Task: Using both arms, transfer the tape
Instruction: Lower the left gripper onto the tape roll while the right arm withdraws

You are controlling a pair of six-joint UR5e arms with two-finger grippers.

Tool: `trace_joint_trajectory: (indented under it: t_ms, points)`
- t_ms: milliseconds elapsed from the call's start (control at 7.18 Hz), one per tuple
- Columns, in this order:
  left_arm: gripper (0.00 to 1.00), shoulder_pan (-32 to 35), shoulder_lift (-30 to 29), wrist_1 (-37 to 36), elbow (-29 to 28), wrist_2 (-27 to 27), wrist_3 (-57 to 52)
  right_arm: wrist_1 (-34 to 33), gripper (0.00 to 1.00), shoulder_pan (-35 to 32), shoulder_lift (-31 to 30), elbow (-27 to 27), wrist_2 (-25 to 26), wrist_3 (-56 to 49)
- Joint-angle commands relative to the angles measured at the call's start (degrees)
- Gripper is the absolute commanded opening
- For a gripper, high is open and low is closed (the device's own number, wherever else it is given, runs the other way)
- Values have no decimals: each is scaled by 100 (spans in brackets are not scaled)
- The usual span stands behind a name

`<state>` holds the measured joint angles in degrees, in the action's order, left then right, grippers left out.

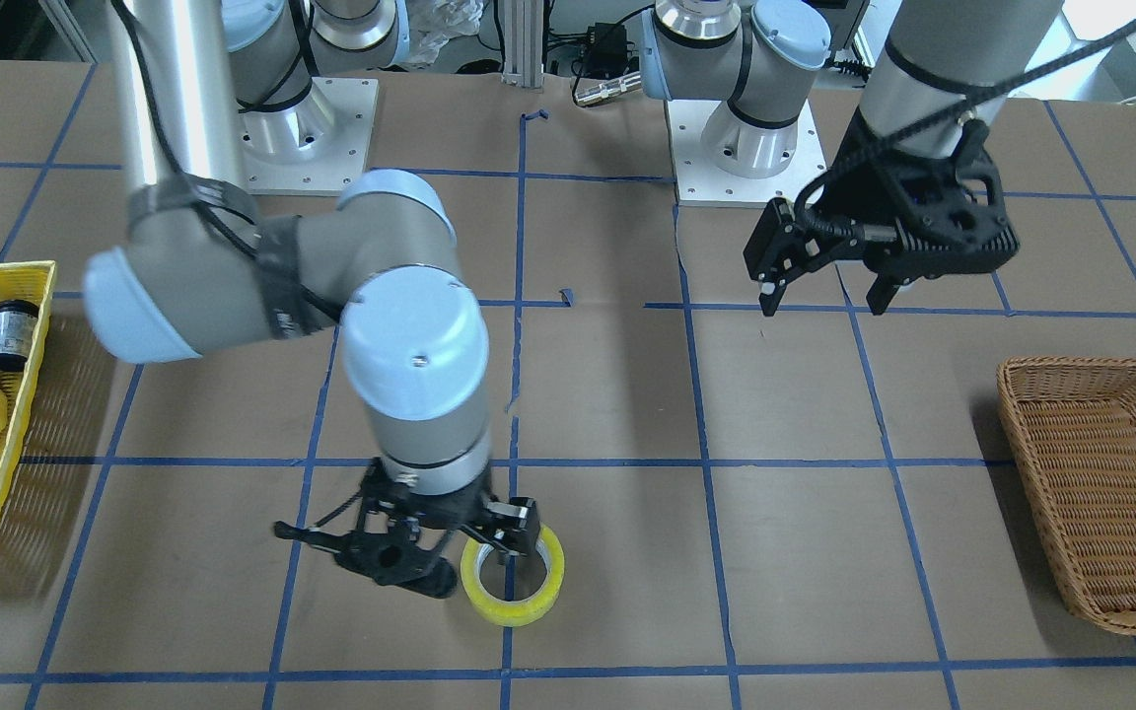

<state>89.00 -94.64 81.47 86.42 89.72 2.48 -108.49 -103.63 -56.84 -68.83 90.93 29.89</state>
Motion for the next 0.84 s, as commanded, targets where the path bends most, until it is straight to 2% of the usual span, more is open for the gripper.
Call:
trace_joint_trajectory:
  t_ms: [0, 279, 418, 557, 697]
  points:
    - [100, 195, -658, -875, 59, -60, 550, 984, 100, 937, -886, -514, -31, -1114]
    - [100, 661, -1465, -1980, -46, -121, 971, 1022, 100, 1265, -1975, -1410, 81, -2027]
    - [100, 985, -1783, -2073, -64, -148, 965, 1023, 100, 1344, -2363, -1745, 57, -2135]
    - [100, 1171, -2151, -2361, -90, -157, 870, 936, 100, 1345, -2515, -1974, -57, -2136]
    - [100, 1242, -2503, -2721, -238, -270, 869, 909, 100, 1336, -2534, -1916, -119, -2101]
